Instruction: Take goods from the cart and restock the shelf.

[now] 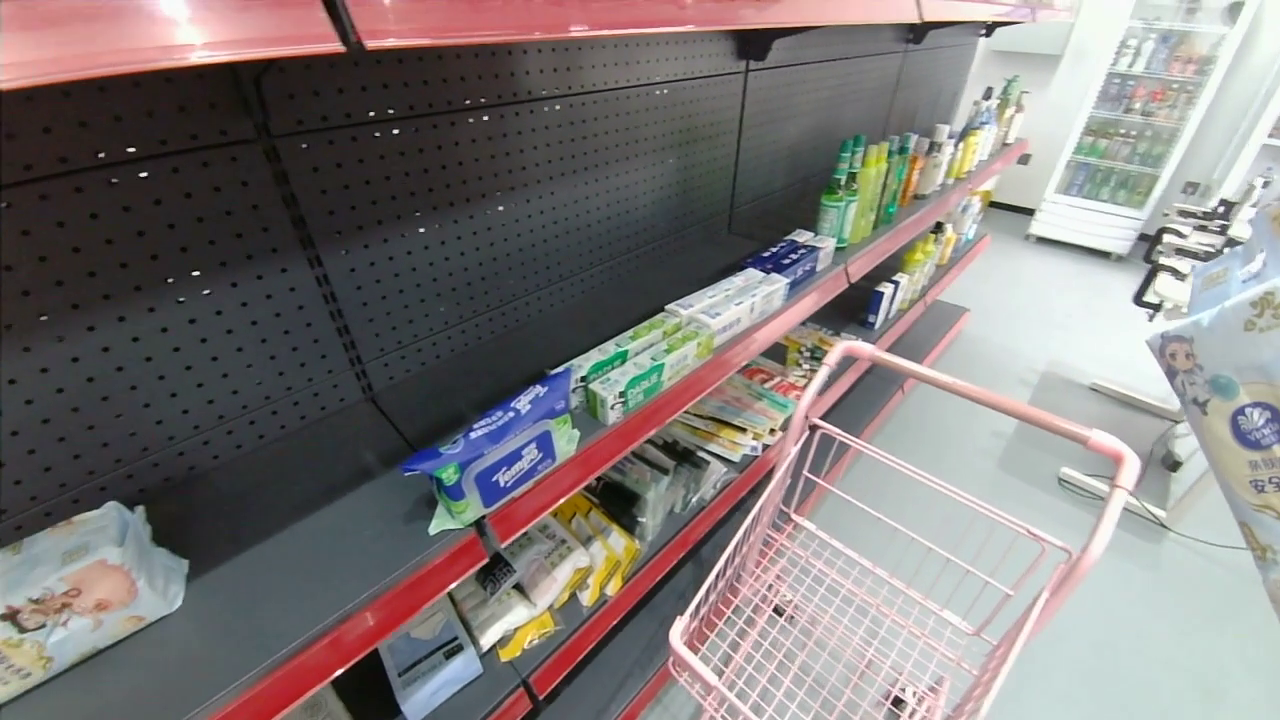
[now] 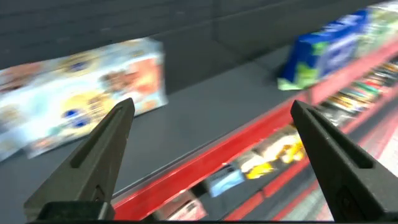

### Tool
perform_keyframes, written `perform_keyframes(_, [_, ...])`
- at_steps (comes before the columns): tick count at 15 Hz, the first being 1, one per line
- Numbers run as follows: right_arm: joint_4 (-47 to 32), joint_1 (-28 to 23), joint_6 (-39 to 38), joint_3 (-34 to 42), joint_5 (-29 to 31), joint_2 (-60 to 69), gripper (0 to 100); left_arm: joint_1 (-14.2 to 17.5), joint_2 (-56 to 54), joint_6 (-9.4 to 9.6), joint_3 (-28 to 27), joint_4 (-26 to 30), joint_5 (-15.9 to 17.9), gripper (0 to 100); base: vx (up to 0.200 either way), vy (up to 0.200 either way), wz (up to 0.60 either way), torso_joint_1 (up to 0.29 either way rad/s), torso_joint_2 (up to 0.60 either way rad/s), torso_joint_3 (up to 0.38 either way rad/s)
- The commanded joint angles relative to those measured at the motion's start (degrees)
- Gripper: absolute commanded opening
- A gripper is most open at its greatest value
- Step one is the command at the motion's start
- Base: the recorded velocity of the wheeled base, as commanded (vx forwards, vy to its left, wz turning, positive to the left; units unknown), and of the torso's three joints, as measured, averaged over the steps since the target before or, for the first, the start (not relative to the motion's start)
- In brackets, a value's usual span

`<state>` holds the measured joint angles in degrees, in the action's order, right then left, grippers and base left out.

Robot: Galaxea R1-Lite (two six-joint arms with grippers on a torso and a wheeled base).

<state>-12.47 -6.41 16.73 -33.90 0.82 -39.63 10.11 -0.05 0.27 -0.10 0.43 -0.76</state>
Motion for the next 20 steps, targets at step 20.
perform_keyframes(20, [0.1,-0.2,-0.1,0.8,0.1,2.1,0,0.0,0.0,0.00,0.0,0.0,0.0,100,0.000,0.000,0.51,0.004,0.00,0.001])
